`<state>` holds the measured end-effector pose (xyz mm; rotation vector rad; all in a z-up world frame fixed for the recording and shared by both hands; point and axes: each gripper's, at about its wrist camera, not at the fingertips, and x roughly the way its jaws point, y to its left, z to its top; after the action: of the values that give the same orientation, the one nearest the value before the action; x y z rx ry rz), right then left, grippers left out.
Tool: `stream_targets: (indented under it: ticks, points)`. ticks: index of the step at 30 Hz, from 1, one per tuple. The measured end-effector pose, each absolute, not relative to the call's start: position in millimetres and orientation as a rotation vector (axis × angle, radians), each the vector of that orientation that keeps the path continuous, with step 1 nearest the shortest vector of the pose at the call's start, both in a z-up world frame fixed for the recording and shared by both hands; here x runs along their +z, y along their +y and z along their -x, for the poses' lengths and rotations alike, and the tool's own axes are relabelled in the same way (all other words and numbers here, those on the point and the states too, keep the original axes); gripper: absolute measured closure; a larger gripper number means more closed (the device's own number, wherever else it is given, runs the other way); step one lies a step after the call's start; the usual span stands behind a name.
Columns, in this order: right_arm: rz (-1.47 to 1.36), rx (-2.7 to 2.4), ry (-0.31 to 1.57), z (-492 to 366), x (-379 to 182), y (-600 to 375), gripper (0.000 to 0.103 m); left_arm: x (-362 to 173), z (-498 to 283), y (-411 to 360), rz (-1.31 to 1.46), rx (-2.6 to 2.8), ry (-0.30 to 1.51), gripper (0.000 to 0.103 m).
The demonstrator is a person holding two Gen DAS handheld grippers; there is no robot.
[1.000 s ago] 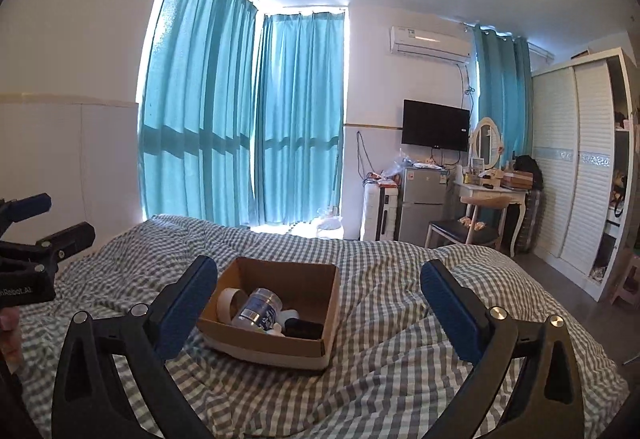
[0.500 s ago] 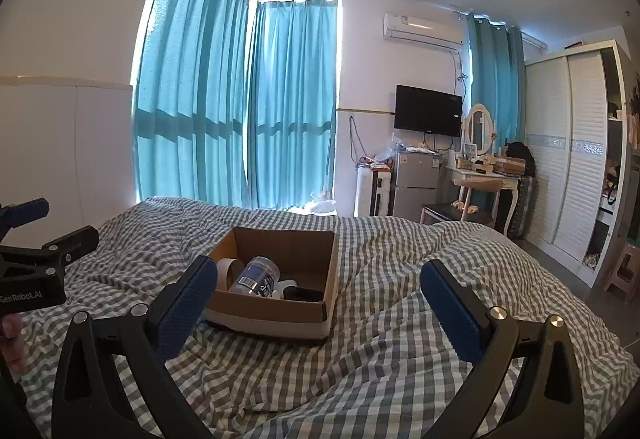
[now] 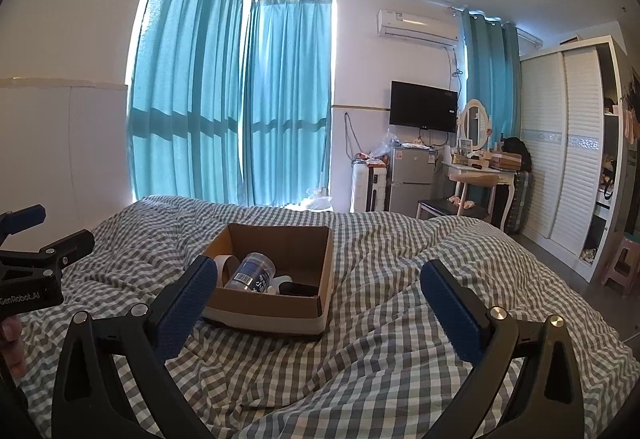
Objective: Organize objects
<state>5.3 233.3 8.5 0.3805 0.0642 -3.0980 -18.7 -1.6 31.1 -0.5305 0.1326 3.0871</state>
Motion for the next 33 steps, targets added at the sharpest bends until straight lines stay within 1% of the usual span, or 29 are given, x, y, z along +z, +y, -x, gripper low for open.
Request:
stream_targets:
  ticks: [33]
  points:
    - [-0.434,-3.072,0.103,-2.8,-0.4,220.9,0.001,26.8,18.1,-4.6,0.560,3.068,0.095,0.000]
